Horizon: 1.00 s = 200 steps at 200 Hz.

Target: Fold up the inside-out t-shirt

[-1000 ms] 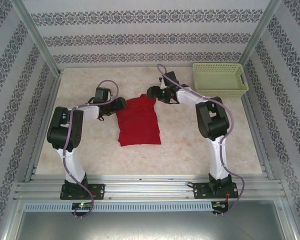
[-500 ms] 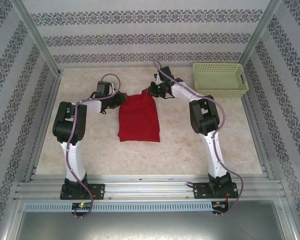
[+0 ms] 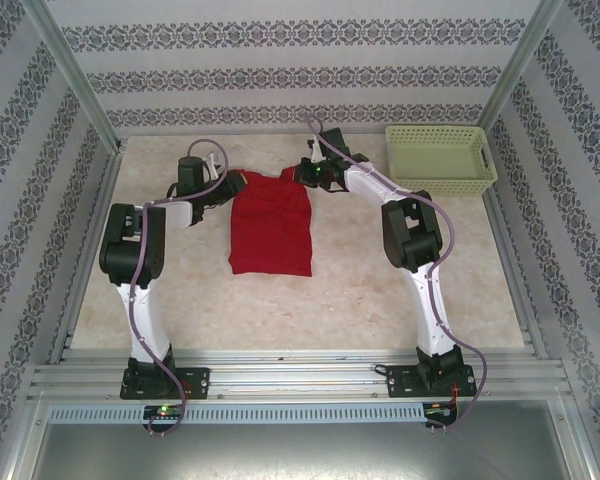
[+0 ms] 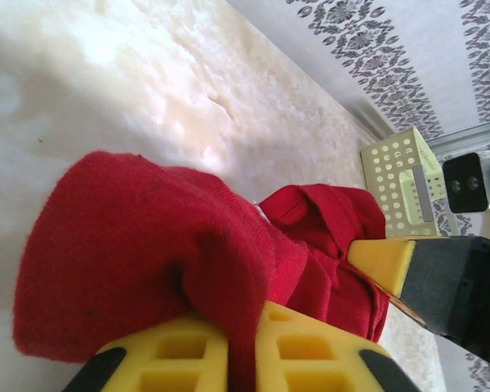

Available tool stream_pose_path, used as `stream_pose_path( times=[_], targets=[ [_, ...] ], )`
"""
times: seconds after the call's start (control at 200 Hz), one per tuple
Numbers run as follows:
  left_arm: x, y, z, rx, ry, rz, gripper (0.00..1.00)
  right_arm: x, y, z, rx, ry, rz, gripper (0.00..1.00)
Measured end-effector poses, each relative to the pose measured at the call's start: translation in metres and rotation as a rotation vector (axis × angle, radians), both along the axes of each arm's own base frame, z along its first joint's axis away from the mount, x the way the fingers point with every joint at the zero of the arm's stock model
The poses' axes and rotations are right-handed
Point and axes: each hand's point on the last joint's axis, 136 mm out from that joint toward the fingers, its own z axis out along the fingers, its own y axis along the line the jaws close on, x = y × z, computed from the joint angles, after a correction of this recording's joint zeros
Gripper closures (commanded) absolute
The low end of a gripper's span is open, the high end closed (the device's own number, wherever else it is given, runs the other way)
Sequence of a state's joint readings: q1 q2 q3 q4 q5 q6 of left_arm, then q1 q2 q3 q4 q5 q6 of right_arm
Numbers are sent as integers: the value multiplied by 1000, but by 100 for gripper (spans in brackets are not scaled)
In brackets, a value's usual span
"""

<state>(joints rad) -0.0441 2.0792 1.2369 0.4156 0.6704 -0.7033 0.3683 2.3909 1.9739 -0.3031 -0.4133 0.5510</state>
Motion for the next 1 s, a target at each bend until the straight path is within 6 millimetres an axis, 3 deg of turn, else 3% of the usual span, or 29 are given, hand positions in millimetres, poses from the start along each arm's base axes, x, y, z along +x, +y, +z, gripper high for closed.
stream_pose_path(
  times=[0.11,0.19,0.28,0.375,0.49,0.585,0.739,0.854,0.999],
  targets=[
    [6,6,-18,55,71,15,54,9,-6,-1,-11,-1,-22,44],
    [5,15,-27,125,139,37,40,15,-16,-3,-41,5,-52,30],
    [2,28,-28,210,198,75,29,17,-30,-6,-81,18,-85,22],
    [-13,42,-17,279,242,110,25,5,-41,-13,-118,46,-99,18],
    [-36,45,7,294,237,115,24,-34,-56,-22,-145,121,-111,16],
    [-58,43,16,285,233,102,25,-72,-58,-24,-149,156,-101,15],
    [-91,33,-10,258,312,55,29,-110,-43,-25,-139,176,-73,16],
    [-104,25,-32,232,375,21,35,-118,-27,-29,-119,185,-53,19],
    [-109,12,-46,205,412,-20,38,-117,-23,-36,-92,212,-64,20]
  ],
)
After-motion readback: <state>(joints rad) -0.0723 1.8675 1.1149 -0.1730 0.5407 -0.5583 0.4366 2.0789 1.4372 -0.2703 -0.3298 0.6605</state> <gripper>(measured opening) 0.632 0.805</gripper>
